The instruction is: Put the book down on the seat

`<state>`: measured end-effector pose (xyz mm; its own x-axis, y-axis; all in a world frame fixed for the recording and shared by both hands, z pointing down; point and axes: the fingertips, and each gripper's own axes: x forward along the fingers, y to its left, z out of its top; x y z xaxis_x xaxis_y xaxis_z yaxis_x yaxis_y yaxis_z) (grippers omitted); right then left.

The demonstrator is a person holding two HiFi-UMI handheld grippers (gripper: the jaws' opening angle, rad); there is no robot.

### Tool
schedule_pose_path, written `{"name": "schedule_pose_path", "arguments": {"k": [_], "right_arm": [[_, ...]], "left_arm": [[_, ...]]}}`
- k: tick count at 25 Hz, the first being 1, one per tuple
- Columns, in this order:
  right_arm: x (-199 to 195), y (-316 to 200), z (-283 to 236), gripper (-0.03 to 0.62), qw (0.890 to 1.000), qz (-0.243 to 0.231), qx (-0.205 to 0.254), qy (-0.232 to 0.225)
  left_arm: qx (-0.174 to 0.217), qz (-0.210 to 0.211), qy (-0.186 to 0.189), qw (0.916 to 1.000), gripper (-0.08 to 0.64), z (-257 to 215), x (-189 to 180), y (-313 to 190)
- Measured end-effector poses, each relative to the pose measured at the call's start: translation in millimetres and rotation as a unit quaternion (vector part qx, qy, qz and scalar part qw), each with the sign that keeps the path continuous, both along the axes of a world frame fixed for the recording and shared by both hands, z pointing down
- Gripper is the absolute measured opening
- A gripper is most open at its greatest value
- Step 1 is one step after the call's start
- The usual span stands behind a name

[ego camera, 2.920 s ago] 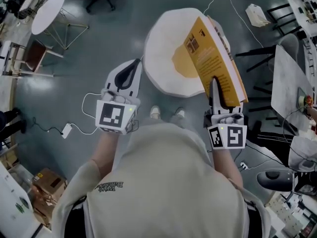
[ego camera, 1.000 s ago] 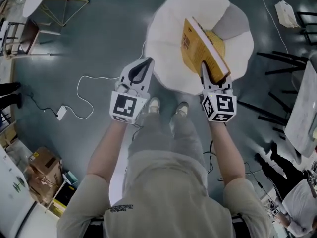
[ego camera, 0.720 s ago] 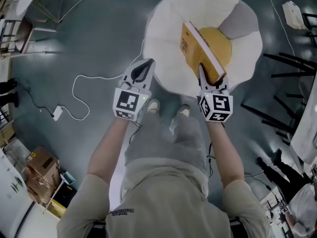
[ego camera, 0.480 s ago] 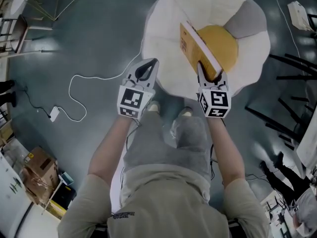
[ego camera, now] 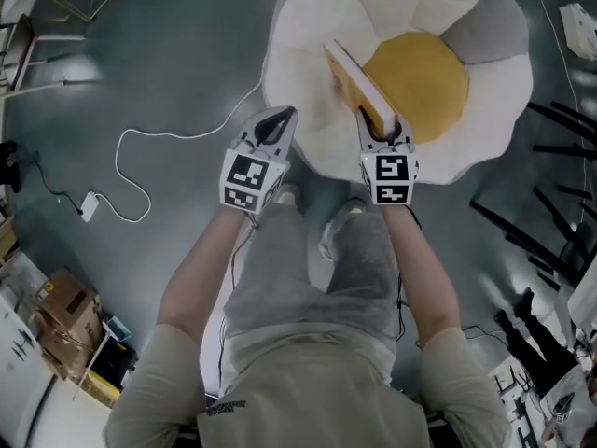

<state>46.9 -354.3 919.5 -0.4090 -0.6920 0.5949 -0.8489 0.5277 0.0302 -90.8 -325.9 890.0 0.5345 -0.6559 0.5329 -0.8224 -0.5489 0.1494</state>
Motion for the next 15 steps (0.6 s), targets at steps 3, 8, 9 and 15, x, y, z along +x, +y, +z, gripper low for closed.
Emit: {"name": "schedule_pose_path", "arguments": {"k": [3,8,9,15], "right_arm": [[-19,16,17,0.152,0.999,-0.042,-0.014,0.007],[-49,54,39,0.272,0.99,-0.132,-0.038,0.031],[-51,63,45,0.284,0.987,-0.148,-0.043,0.038],[-54,115,85,0.392,0.972,-0.206,-0.091,0.068]], "left_arm": [[-0.006,-0.007,0.003,0.9999,0.009,8,-4,4],[-0.012,-0.016,-0.002,0.9998,0.009,7,-13,14],[-0.013,-0.017,-0.003,0.9998,0.009,5,-13,17],[-0.025,-0.011,-0.01,0.9996,0.009,1,-18,44]]}}
